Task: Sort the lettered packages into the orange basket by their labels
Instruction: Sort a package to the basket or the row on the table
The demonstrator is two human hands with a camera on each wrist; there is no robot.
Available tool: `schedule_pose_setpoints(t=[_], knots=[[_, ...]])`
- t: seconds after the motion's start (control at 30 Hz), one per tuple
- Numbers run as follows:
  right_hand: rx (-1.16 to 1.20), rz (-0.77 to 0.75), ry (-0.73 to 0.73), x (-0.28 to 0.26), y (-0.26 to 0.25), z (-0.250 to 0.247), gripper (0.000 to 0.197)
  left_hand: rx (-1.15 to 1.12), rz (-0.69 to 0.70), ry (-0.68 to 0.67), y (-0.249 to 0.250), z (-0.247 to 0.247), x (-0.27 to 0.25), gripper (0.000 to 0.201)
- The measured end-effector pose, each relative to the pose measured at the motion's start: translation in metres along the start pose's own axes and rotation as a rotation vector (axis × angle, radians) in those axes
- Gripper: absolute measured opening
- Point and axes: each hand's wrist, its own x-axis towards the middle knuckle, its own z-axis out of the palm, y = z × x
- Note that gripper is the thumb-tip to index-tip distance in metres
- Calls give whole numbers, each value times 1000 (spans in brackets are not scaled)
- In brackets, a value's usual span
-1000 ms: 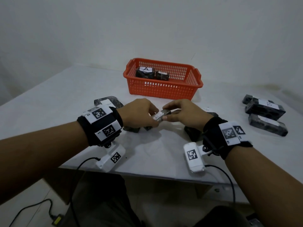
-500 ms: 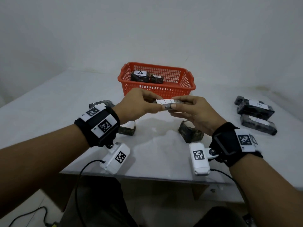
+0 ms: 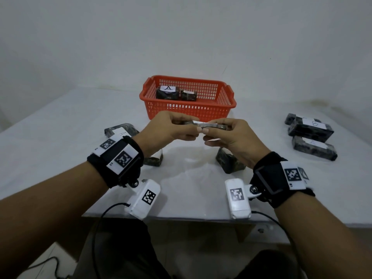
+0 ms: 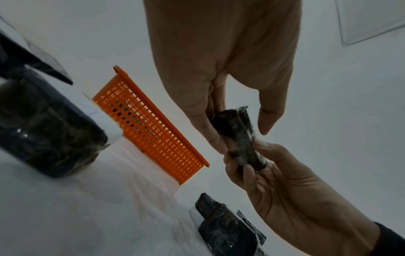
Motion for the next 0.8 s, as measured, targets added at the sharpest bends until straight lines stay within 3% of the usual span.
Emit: schedule_pose_setpoints(t=[0.2, 0.43, 0.6, 0.8], knots=[[31, 4, -5, -3, 0, -1, 27, 6, 20, 39, -2, 1, -1, 27], [87, 30, -7, -6, 0, -10, 27, -109, -21, -23, -3, 0, -3, 27], [85, 49, -62, -6, -4, -6, 29, -30, 10, 26, 0, -1, -3, 23], [-3, -17, 12, -4, -2, 4, 25, -54, -2, -39, 0, 0, -5, 26]])
